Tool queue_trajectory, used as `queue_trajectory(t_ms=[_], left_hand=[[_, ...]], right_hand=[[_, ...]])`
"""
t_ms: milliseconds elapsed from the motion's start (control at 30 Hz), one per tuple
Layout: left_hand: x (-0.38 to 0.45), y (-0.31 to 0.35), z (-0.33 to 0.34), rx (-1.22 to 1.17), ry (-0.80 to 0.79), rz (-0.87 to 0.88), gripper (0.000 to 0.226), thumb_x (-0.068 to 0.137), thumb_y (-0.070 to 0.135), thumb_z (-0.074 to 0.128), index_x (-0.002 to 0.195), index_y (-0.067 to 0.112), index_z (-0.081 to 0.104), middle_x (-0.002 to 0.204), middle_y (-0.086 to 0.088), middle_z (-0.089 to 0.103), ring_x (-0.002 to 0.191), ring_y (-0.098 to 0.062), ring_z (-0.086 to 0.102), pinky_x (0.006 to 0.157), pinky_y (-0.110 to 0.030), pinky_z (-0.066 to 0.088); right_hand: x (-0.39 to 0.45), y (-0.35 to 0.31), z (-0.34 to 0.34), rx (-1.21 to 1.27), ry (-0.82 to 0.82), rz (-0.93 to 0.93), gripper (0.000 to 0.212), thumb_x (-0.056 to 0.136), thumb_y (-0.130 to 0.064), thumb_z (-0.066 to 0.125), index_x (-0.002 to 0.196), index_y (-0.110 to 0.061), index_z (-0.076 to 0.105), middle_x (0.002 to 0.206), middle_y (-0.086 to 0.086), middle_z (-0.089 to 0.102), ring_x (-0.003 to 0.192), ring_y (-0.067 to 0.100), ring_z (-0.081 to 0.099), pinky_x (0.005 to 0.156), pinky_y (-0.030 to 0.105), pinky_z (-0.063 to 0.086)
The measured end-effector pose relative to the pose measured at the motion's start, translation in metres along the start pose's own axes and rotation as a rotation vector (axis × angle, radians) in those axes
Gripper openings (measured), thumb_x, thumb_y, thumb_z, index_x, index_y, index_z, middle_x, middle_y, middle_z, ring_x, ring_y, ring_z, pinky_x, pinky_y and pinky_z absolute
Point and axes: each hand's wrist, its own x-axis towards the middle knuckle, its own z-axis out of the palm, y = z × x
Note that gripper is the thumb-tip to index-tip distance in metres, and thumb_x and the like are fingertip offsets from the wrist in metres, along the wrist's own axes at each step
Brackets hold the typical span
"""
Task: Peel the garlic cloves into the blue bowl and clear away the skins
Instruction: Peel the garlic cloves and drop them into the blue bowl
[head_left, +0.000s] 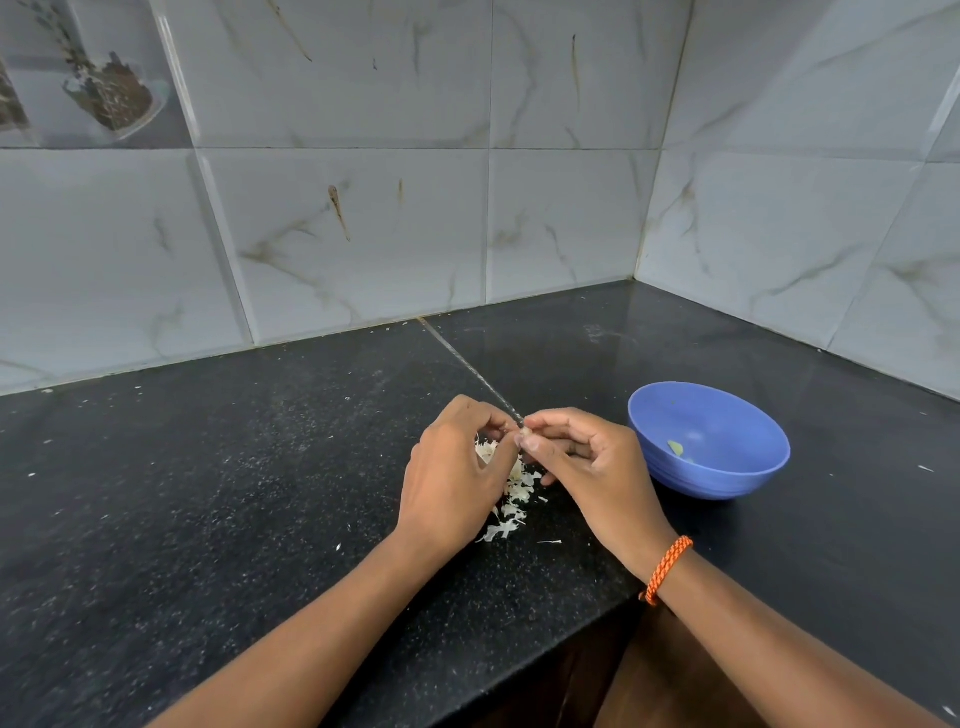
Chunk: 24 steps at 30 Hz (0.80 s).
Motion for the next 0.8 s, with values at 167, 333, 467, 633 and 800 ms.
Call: queue_trajectory(t_ms=[167,333,467,633,800], left_hand=[[-0.0001,-0.0003,0.0008,0.041,0.003,0.014,0.008,0.103,0.04,0.07,0.096,0.04,0.067,0.103,0.021,0.063,0.069,-0.004,0.069,0.07,-0.043,0.061],[-0.001,0.0012,0.0008,0.082,0.002,0.008,0.008,0.103,0.042,0.064,0.096,0.04,0.062,0.101,0.019,0.065,0.06,-0.007,0.067,0.067,-0.044,0.06],[-0.0022,0.003,0.0006,0.104,0.002,0.007,0.006,0.102,0.041,0.064,0.097,0.04,0.062,0.1,0.02,0.065,0.062,-0.007,0.065,0.068,-0.042,0.059],[0.0,0.0018,-0.0011,0.094,0.027,-0.019,0.006,0.1,0.039,0.063,0.096,0.04,0.06,0.099,0.02,0.067,0.063,-0.006,0.067,0.068,-0.043,0.059],[0.0019,-0.002,-0.0058,0.034,0.016,-0.065,0.029,0.097,0.015,0.066,0.102,0.043,0.063,0.104,0.022,0.068,0.063,-0.01,0.071,0.068,-0.048,0.062]], right_hand=[[0.0001,0.0013,-0.0002,-0.043,-0.006,0.005,0.023,0.095,-0.019,0.078,0.119,-0.016,0.077,0.104,-0.005,0.081,0.093,0.016,0.079,0.067,0.035,0.066],[0.0,0.0019,0.0003,-0.13,0.052,-0.017,0.02,0.094,-0.02,0.08,0.114,-0.022,0.078,0.1,-0.009,0.08,0.09,0.015,0.078,0.067,0.03,0.064],[-0.0018,0.0009,0.0008,-0.174,0.081,-0.047,0.018,0.093,-0.021,0.082,0.111,-0.021,0.08,0.095,-0.01,0.079,0.085,0.012,0.077,0.068,0.028,0.064],[-0.0024,-0.0002,0.0016,-0.132,0.099,-0.058,0.012,0.095,-0.012,0.078,0.106,-0.017,0.08,0.088,-0.006,0.079,0.078,0.016,0.077,0.065,0.023,0.061],[-0.0014,-0.0012,0.0004,-0.033,0.041,-0.021,0.02,0.106,-0.008,0.062,0.117,-0.015,0.076,0.102,-0.004,0.081,0.084,0.019,0.08,0.06,0.039,0.064]])
